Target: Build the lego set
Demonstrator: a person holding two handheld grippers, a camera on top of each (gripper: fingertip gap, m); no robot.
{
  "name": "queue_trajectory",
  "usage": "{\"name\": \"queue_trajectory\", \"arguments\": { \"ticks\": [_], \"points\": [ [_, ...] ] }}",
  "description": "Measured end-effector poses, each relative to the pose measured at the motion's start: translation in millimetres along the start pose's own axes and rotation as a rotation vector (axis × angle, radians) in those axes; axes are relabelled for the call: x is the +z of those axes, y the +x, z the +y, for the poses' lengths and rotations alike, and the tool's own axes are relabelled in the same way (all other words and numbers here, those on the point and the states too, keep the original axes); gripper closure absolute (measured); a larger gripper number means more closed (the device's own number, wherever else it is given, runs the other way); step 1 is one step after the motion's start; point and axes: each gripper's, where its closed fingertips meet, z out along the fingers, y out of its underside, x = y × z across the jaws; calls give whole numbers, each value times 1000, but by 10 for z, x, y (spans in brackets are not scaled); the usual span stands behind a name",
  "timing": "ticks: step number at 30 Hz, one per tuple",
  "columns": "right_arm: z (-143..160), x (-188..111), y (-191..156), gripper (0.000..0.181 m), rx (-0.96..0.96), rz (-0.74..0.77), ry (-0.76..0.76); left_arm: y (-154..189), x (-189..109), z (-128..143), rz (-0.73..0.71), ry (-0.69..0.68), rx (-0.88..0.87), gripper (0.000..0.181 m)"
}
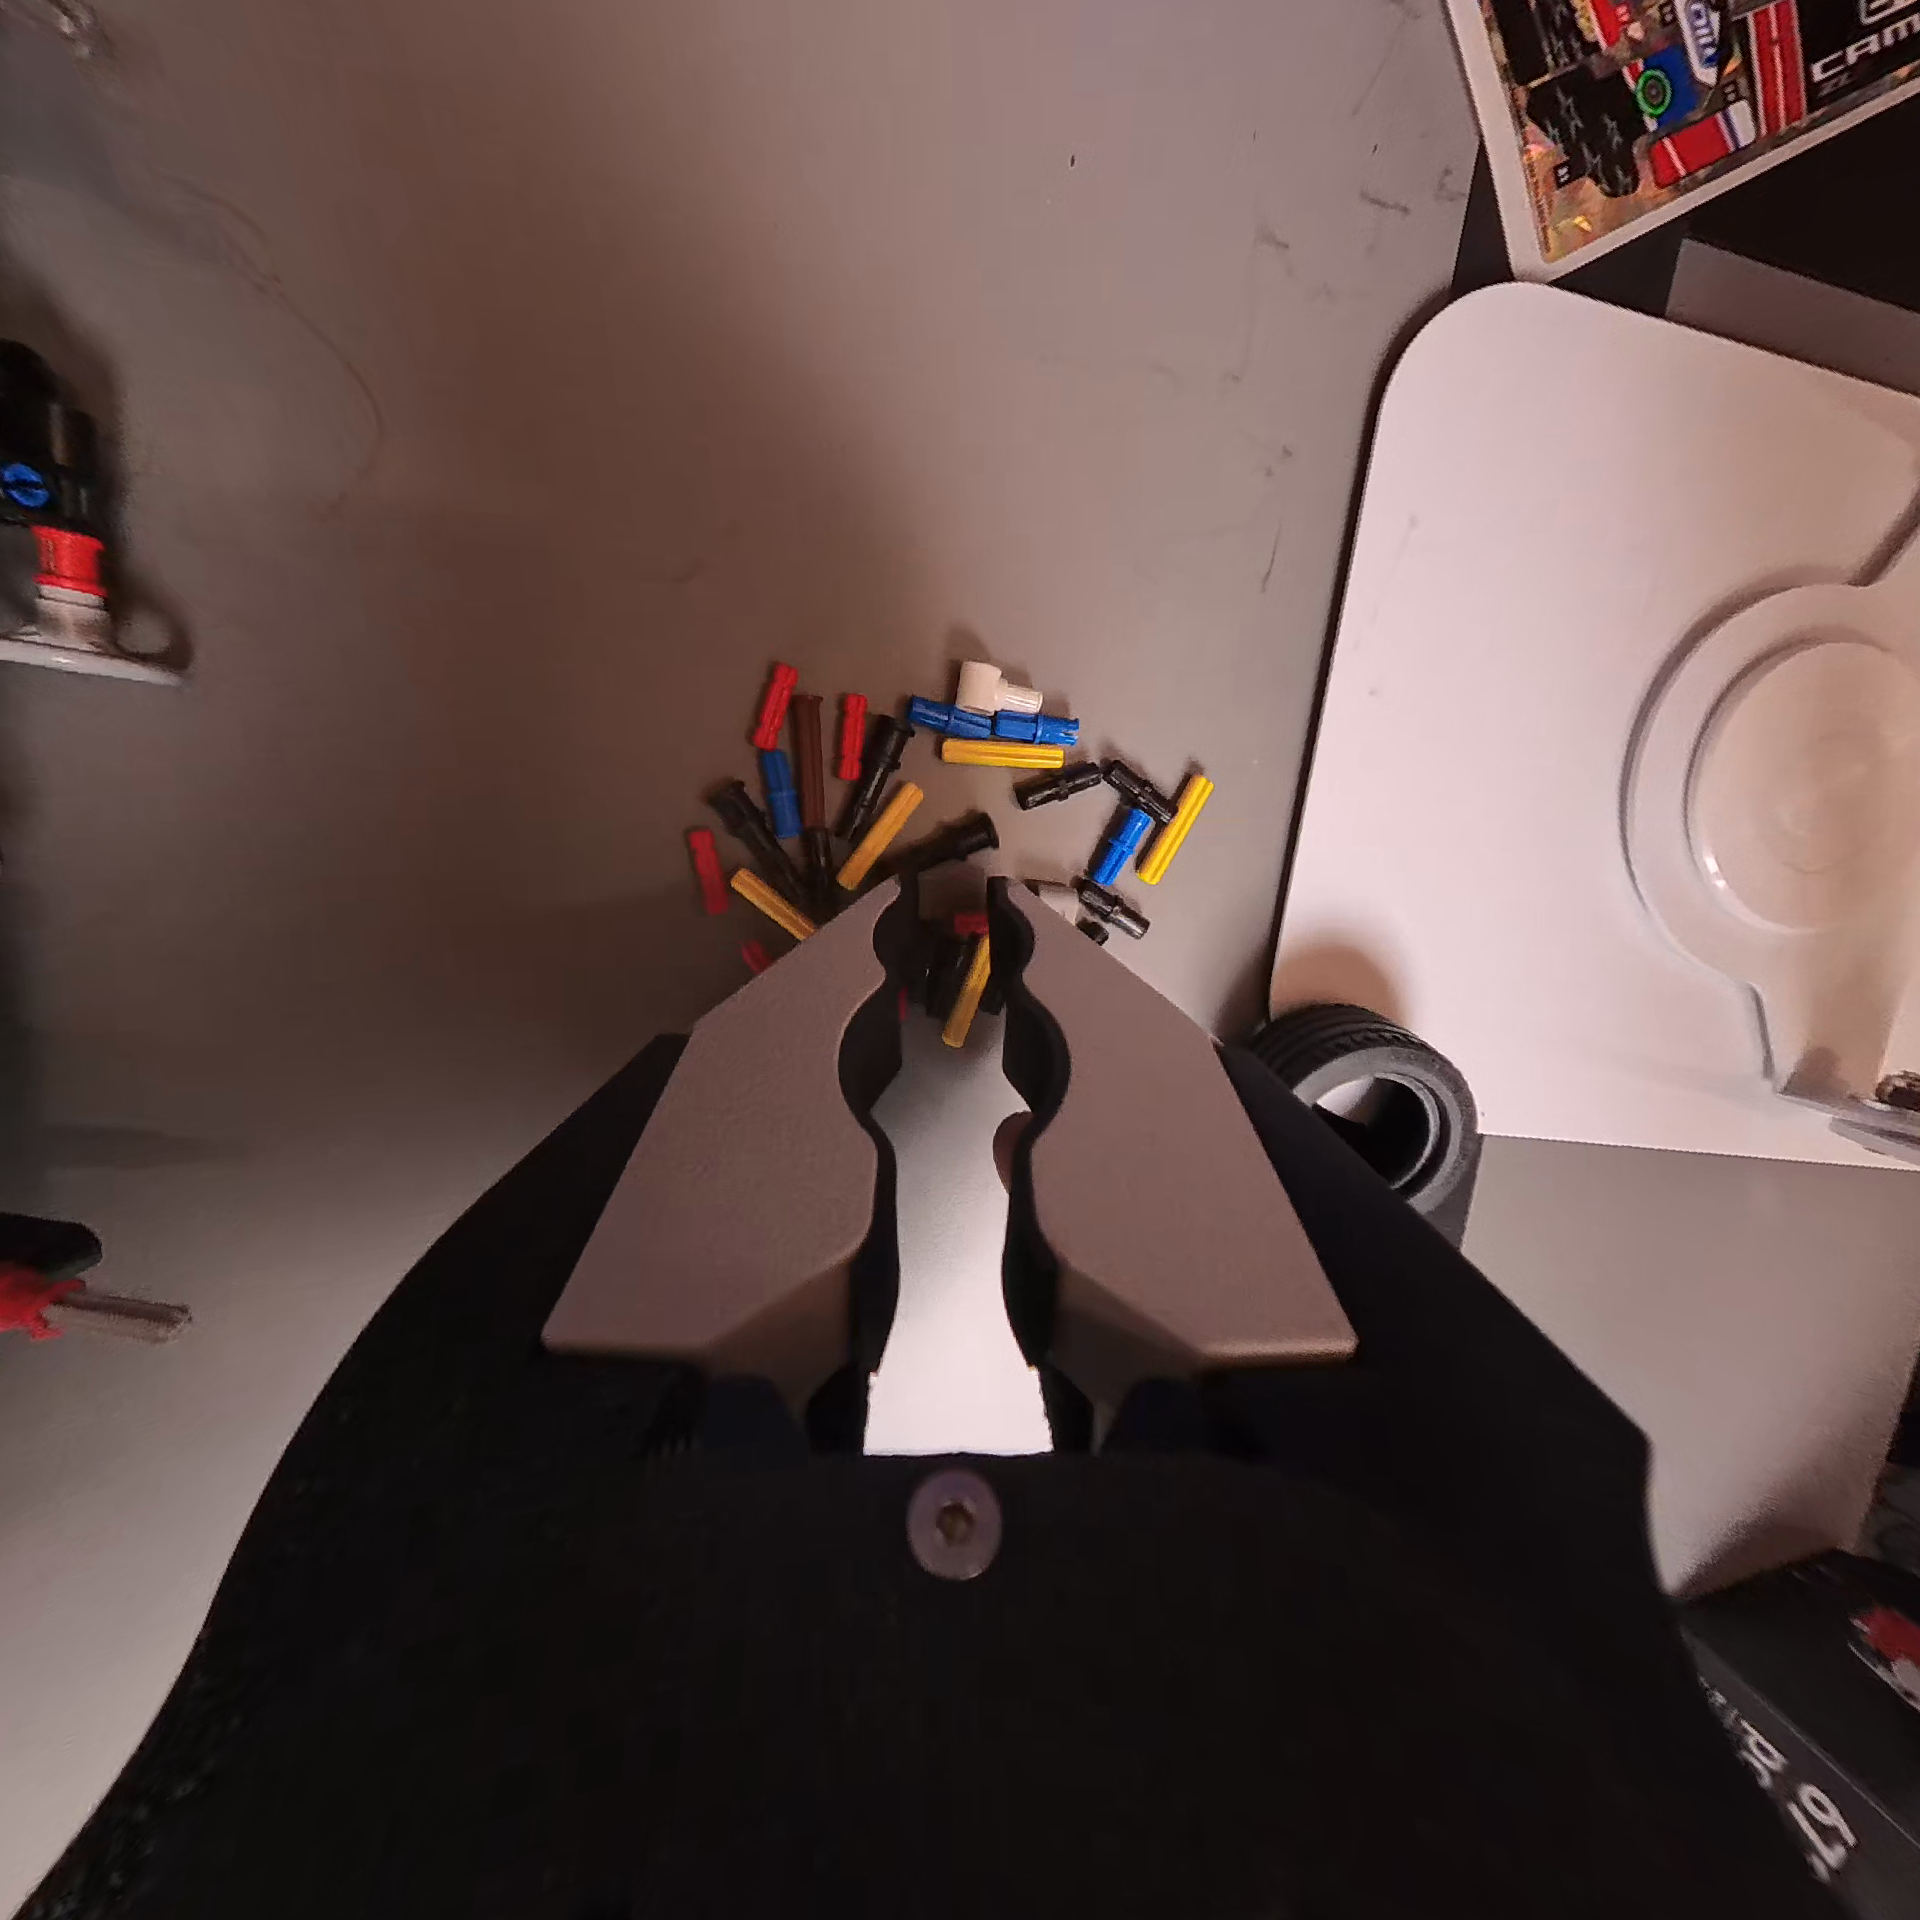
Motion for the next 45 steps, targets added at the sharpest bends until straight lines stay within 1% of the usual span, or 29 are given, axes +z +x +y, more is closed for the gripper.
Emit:
{"name": "queue_trajectory", "arguments": {
  "ticks": [6, 12, 20, 27, 31, 39, 45],
  "points": [
    [2, 14, 12, 171, 6, 1, -6, 8, -4, -13, 2, 4, 2, 153],
    [-80, 5, 9, 165, -22, -8, -12, 19, 5, -4, 6, 0, 5, 153],
    [-92, 72, -13, 166, 29, -49, -32, 17, -2, -17, 7, 4, 5, 153],
    [-91, 87, 5, 180, 19, -28, -32, 21, -2, -21, 8, 6, 6, 153],
    [-91, 68, 15, 181, 17, -9, -18, 22, -3, -23, 8, 6, 8, 153],
    [-82, -137, 51, 180, 30, 54, 37, 33, 6, -19, 12, 5, 8, 153],
    [-83, -109, 53, 180, 50, 86, 60, 22, 19, 8, 2, -6, 15, 153]
  ]
}}
